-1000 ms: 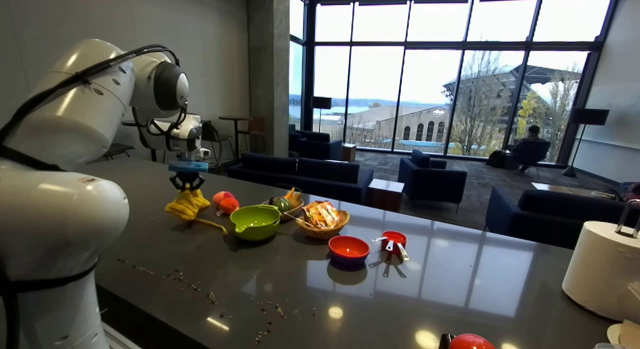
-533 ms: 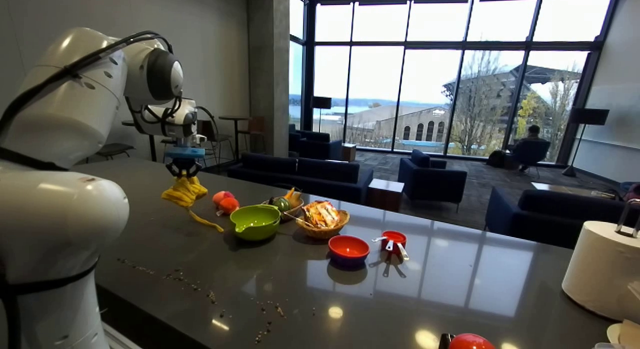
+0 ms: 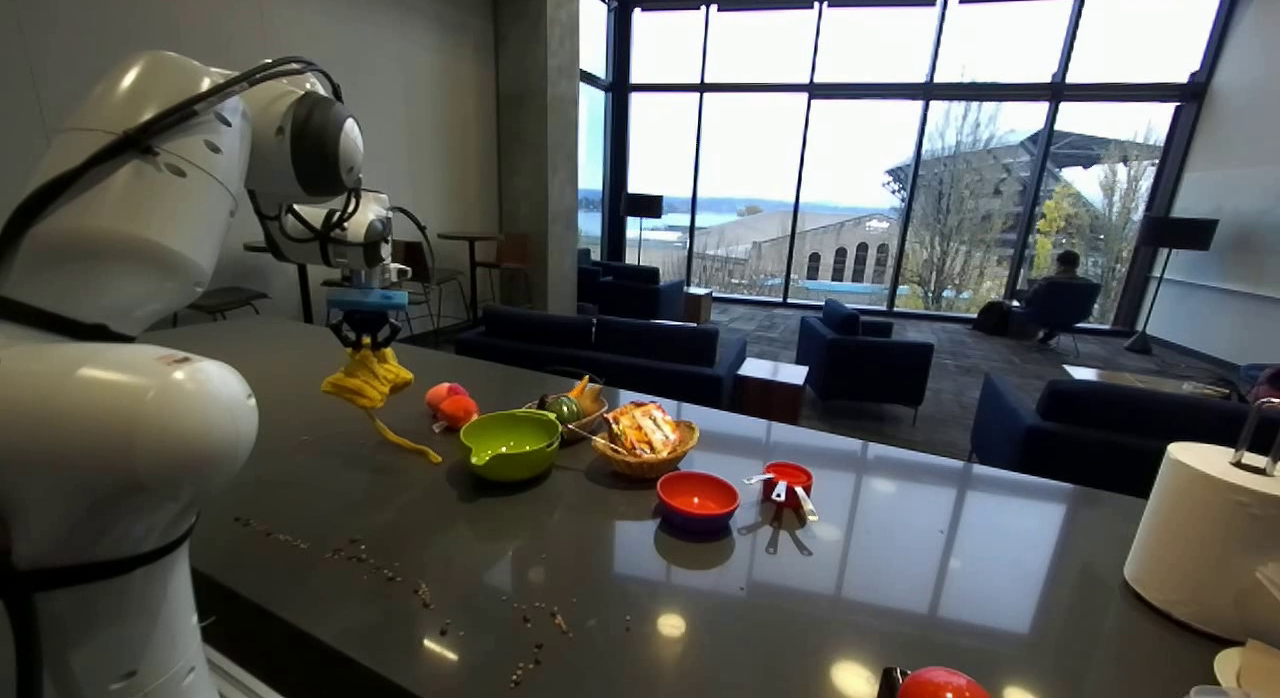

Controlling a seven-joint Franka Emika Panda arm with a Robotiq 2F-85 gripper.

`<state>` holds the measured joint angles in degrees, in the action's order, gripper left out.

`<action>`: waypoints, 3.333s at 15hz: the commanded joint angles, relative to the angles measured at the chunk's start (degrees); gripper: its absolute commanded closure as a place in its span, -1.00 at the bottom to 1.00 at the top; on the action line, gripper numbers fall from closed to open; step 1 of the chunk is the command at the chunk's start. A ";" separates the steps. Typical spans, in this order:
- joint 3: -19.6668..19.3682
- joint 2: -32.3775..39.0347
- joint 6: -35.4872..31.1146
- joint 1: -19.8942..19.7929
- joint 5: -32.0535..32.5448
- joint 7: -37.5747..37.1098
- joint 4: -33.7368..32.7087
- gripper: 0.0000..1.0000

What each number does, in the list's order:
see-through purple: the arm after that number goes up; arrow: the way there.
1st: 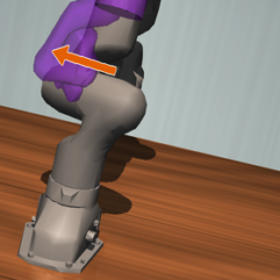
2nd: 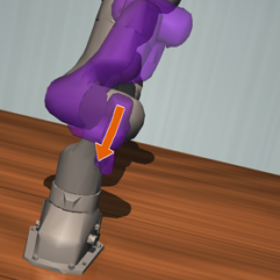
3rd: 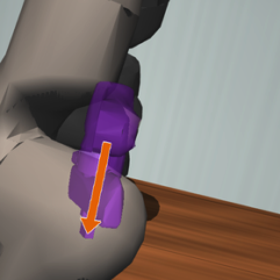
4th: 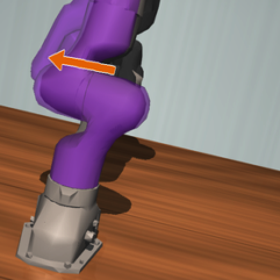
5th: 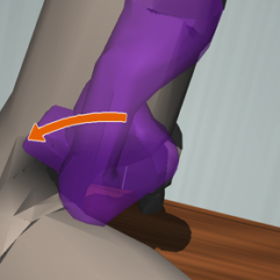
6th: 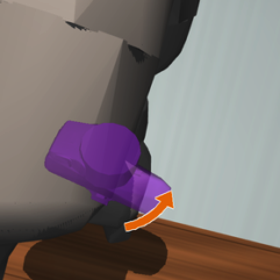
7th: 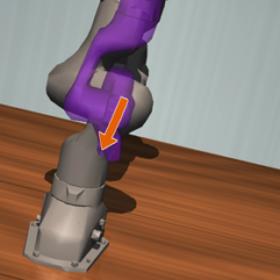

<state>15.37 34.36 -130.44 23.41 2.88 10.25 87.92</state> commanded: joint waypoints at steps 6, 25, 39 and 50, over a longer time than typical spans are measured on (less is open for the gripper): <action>0.32 0.00 0.00 -0.24 0.43 -0.32 -0.19 0.91; -1.04 -2.35 0.50 -1.12 1.02 -2.05 0.97 -0.97; -7.45 -13.66 -1.14 -2.47 5.73 -16.83 14.43 -1.00; -8.46 -33.16 -3.66 -5.63 13.44 -36.34 39.00 -1.00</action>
<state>6.44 9.15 -132.65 19.17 14.36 -21.20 117.84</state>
